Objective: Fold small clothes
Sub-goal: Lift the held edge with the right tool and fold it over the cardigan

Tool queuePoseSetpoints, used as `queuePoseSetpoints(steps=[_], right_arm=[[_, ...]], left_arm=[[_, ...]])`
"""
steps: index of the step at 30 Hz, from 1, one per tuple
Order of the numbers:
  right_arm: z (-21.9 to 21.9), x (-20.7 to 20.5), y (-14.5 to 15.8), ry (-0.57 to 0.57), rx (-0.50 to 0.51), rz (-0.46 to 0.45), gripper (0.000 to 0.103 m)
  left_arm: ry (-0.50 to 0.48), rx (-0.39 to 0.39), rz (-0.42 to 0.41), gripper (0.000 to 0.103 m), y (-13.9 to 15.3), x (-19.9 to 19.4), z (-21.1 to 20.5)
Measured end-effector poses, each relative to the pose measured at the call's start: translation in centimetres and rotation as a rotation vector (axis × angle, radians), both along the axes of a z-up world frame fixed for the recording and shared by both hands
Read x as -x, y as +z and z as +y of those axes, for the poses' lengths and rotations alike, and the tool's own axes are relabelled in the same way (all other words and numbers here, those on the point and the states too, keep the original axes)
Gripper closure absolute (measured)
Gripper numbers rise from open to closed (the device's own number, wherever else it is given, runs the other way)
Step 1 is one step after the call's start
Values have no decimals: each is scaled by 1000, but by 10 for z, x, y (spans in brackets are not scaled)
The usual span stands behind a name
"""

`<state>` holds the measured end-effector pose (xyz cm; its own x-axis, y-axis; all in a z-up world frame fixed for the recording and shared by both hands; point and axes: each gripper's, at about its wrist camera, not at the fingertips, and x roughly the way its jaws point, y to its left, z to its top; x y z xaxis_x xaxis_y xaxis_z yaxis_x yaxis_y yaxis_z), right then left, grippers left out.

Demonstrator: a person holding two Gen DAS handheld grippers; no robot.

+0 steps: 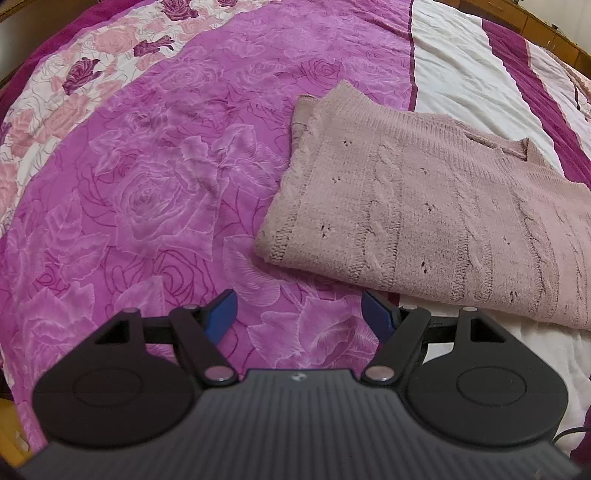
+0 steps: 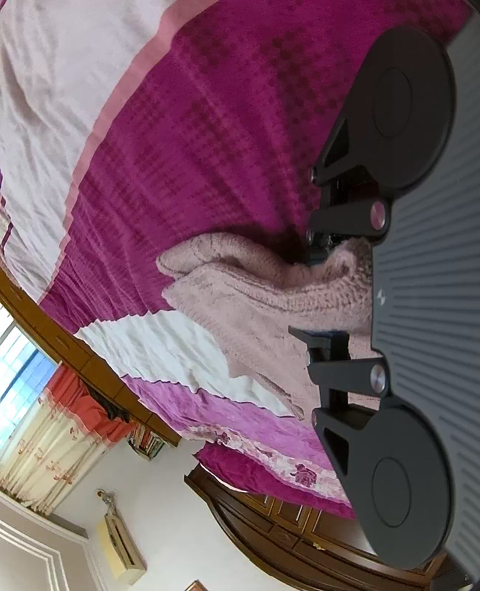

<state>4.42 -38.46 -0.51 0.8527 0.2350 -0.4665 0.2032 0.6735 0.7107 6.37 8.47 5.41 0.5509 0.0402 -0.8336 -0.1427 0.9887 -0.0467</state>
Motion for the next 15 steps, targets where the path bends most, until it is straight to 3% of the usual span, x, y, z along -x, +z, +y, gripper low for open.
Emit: queuePoseSetpoints(steps=[15], right_arm=[[12, -10, 37, 67, 45, -84, 73]], left_arm=[[-3, 6, 9, 28, 0, 0, 2]])
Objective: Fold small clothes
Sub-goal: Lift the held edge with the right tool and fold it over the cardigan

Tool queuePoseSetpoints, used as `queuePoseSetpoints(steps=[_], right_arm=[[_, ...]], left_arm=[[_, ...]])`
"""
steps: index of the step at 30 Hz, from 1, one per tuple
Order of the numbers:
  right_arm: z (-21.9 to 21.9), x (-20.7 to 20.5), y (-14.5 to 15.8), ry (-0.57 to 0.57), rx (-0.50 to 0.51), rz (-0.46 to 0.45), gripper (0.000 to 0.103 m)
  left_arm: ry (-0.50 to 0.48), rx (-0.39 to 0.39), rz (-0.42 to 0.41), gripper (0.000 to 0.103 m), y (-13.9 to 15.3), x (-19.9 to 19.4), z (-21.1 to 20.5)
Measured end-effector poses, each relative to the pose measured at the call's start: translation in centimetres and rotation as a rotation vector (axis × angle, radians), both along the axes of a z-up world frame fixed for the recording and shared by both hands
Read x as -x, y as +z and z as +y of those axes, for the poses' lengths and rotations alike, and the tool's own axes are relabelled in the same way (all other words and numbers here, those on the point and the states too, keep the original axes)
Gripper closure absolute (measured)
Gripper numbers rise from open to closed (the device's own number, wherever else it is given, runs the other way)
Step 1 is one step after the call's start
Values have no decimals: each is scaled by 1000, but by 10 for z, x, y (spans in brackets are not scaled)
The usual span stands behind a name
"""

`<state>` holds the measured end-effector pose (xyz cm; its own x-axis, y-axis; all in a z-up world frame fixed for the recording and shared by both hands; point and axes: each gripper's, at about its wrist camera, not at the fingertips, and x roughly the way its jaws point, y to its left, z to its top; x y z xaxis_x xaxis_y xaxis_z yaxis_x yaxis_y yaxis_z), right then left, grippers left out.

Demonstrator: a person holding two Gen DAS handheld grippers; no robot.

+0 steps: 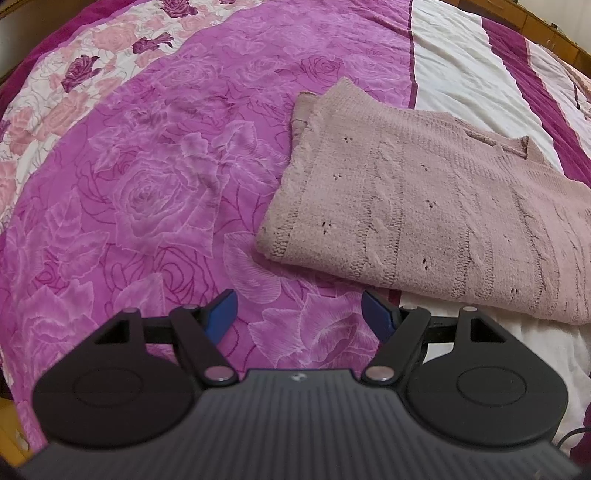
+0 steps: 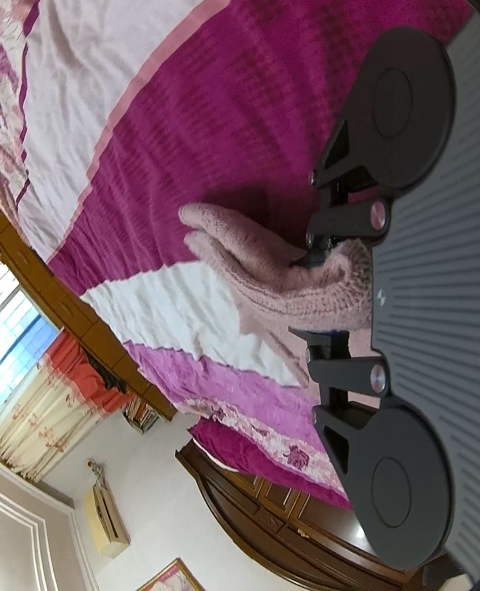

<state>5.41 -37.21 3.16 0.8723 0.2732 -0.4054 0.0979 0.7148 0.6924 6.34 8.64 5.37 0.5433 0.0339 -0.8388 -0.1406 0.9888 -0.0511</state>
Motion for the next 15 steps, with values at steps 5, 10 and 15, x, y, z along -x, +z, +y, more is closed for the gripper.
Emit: queuePoseSetpoints(steps=[5, 10, 15], right_arm=[[11, -6, 17, 36, 44, -35, 74], [25, -11, 32, 59, 68, -56, 74], [36, -15, 43, 73, 88, -72, 75]], left_arm=[[-2, -1, -2, 28, 0, 0, 2], [3, 2, 1, 28, 1, 1, 7], [6, 4, 3, 28, 1, 1, 10]])
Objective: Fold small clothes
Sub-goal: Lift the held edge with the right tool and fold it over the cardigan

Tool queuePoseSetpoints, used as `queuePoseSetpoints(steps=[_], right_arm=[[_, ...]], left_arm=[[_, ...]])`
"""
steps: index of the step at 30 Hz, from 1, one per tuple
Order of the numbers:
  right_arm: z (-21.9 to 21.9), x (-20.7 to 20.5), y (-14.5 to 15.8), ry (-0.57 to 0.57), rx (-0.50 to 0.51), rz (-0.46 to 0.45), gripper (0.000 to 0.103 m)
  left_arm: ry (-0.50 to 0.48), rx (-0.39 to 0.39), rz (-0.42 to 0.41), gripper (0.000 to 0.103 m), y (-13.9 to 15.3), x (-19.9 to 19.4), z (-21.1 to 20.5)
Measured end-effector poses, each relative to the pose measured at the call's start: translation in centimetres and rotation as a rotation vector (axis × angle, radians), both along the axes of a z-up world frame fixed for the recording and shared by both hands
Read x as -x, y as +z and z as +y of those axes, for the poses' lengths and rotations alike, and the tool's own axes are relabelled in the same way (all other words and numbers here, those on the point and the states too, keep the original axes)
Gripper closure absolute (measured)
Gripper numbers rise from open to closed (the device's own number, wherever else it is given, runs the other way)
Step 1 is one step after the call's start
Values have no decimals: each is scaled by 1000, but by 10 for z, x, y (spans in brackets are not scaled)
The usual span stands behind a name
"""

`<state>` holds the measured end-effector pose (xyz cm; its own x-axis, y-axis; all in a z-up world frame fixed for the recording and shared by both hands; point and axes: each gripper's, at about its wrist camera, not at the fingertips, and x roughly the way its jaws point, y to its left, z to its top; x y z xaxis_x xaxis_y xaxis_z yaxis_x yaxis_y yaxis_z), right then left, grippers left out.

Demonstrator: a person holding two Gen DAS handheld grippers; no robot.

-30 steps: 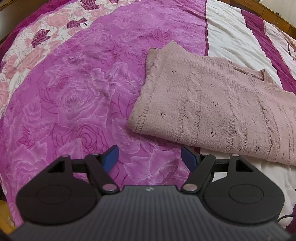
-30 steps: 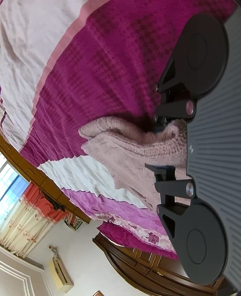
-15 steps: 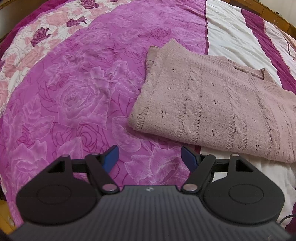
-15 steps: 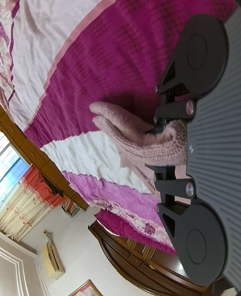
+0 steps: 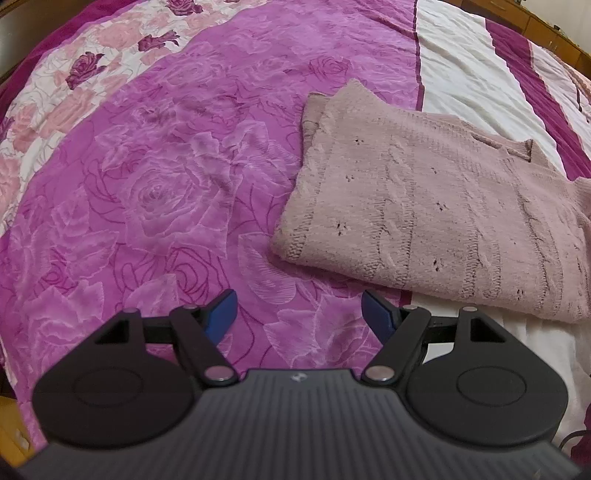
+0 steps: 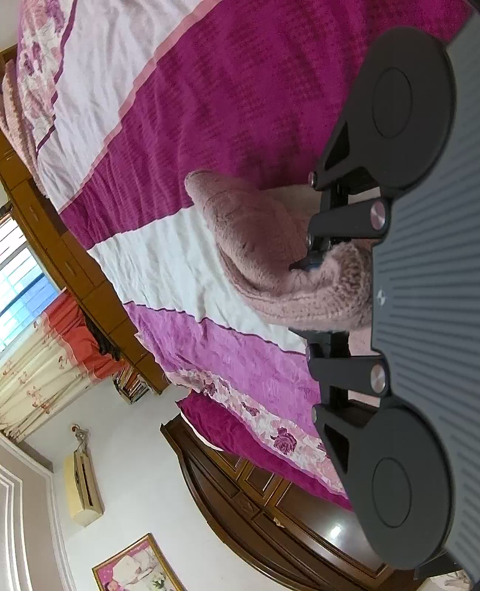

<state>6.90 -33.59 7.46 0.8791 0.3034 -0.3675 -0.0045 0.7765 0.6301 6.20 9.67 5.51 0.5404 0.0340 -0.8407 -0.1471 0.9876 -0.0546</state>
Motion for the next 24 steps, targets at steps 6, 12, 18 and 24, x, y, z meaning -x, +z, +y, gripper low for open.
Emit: queuePoseSetpoints(steps=[6, 12, 18, 24], right_arm=[[17, -6, 15, 15, -12, -25, 77], [44, -14, 37, 58, -27, -67, 77], [83, -22, 54, 119, -45, -104, 77], [128, -29, 67, 190, -64, -128, 77]], left_arm=[[5, 1, -14, 28, 4, 1, 7], [21, -5, -32, 28, 10, -1, 20], [32, -16, -48, 28, 16, -3, 32], [46, -19, -69, 28, 24, -2, 46]])
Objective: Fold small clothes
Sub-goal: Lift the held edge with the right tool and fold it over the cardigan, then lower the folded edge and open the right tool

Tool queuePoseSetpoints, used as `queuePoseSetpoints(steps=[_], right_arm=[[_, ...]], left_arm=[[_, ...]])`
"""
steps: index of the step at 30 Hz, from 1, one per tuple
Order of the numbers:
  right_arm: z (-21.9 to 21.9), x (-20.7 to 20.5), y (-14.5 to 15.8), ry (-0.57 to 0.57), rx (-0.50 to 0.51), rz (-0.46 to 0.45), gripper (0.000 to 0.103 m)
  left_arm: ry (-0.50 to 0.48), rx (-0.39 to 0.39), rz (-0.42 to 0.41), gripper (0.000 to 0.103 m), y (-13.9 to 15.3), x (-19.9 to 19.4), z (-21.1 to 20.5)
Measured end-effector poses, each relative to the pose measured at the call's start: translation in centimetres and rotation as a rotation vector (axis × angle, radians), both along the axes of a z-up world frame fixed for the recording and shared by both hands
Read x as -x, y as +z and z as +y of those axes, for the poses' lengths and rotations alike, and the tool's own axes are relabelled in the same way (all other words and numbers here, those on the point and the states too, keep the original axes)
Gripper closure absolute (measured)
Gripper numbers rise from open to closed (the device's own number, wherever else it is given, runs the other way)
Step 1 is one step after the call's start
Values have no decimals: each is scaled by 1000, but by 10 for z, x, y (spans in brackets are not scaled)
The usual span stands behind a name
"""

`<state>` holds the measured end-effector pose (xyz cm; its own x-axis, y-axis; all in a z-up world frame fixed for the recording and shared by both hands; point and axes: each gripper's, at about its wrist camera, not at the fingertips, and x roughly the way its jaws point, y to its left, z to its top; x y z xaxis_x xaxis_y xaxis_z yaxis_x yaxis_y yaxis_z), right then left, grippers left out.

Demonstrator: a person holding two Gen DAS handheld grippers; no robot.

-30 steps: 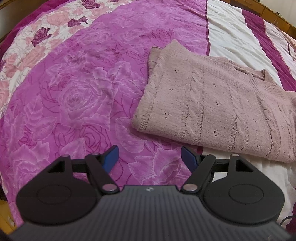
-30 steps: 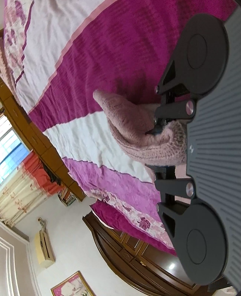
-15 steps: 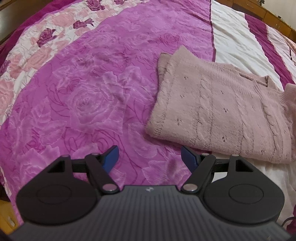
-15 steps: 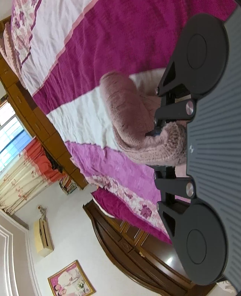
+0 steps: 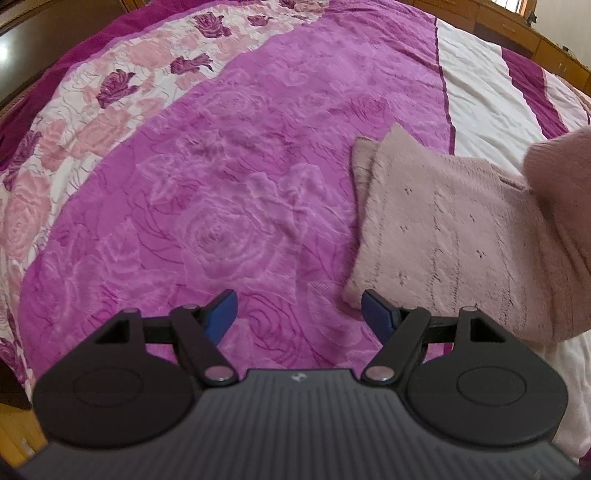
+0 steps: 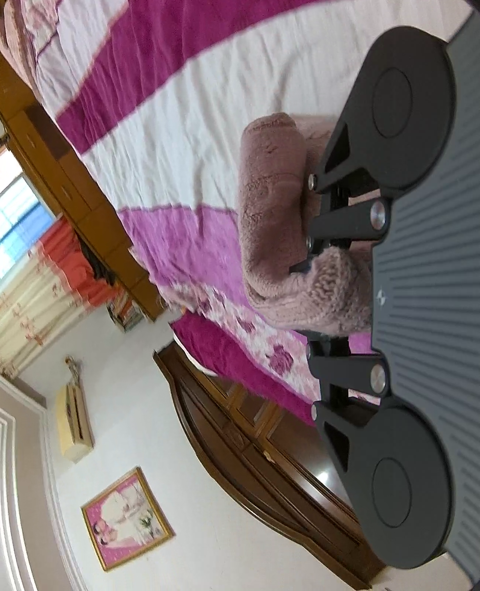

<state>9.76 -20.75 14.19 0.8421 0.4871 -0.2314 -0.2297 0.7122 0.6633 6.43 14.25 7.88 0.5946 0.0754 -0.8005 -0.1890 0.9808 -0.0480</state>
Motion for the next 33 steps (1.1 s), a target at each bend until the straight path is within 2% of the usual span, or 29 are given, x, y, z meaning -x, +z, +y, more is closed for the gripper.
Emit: queuePoseSetpoints(steps=[7, 15, 19, 21, 24, 27, 33], right_arm=[[67, -14, -7, 83, 55, 24, 78], [146, -35, -56, 158, 188, 109, 77], [177, -34, -77, 198, 295, 139, 76], [183, -34, -84, 209, 331, 147, 67], [182, -30, -81, 226, 311, 129, 53], [174, -23, -74, 241, 276, 126, 47], [148, 4, -55, 240, 267, 97, 45]], left_arm=[[26, 4, -11, 28, 2, 0, 19], [57, 11, -7, 28, -2, 0, 40], [60, 16, -9, 28, -3, -2, 46], [60, 20, -10, 28, -3, -4, 47], [55, 31, -16, 28, -3, -8, 47], [42, 56, -28, 28, -1, -11, 45], [-13, 120, -67, 28, 11, -20, 32]])
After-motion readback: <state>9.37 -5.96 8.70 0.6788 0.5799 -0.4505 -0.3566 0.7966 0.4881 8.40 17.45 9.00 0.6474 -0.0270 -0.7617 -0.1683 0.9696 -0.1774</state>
